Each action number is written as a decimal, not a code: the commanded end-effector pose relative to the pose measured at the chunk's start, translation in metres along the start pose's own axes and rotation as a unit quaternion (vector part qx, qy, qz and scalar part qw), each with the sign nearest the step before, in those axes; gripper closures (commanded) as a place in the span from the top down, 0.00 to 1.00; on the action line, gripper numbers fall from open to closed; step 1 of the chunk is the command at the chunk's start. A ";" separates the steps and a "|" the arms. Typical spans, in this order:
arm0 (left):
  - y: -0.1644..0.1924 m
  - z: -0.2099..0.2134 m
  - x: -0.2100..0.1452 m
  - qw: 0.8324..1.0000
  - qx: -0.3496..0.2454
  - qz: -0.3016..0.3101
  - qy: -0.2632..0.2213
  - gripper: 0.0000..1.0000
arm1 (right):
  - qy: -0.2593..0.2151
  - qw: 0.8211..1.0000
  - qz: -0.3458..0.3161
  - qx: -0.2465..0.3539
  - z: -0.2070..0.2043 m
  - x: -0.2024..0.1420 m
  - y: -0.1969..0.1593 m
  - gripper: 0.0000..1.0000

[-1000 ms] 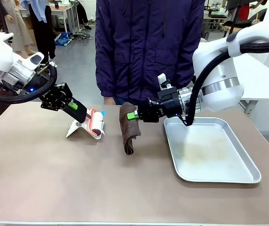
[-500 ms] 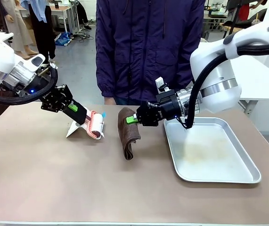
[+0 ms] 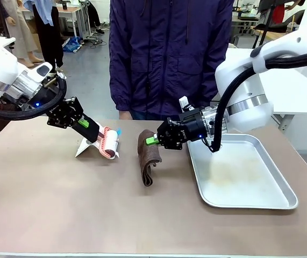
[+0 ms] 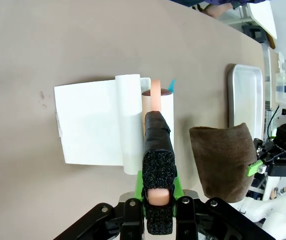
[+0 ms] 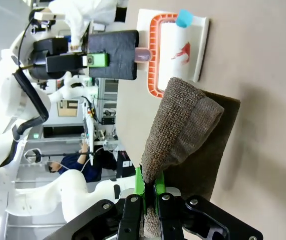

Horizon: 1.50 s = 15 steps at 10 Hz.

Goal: Clean the surface of the table.
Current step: Return the Lint Roller and towel to their original positions.

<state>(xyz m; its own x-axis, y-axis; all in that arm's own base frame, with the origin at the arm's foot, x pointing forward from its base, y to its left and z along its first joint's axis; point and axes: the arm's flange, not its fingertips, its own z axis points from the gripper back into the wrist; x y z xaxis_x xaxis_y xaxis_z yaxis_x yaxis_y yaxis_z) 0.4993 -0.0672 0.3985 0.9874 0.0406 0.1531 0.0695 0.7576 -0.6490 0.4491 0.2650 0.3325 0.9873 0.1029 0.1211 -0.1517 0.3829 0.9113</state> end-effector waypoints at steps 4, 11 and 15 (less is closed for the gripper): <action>0.005 -0.010 0.005 0.999 0.019 -0.026 -0.007 0.22 | -0.007 1.000 0.010 -0.014 0.008 0.004 0.006 0.08; 0.006 -0.018 0.009 0.999 0.028 -0.030 -0.005 0.22 | 0.018 0.999 0.005 -0.047 0.016 0.002 -0.002 0.08; 0.008 -0.020 0.010 0.999 0.028 -0.028 -0.003 0.22 | 0.021 0.994 -0.025 -0.106 0.019 0.005 -0.012 0.08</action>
<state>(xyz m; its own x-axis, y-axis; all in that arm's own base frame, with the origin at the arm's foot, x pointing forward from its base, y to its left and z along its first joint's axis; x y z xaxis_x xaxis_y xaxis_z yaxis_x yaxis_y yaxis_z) 0.5075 -0.0759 0.3909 0.9853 0.0096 0.1707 0.1021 0.7676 -0.6328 0.4556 0.2430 0.3259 0.9876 0.1298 0.0881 -0.1438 0.5247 0.8390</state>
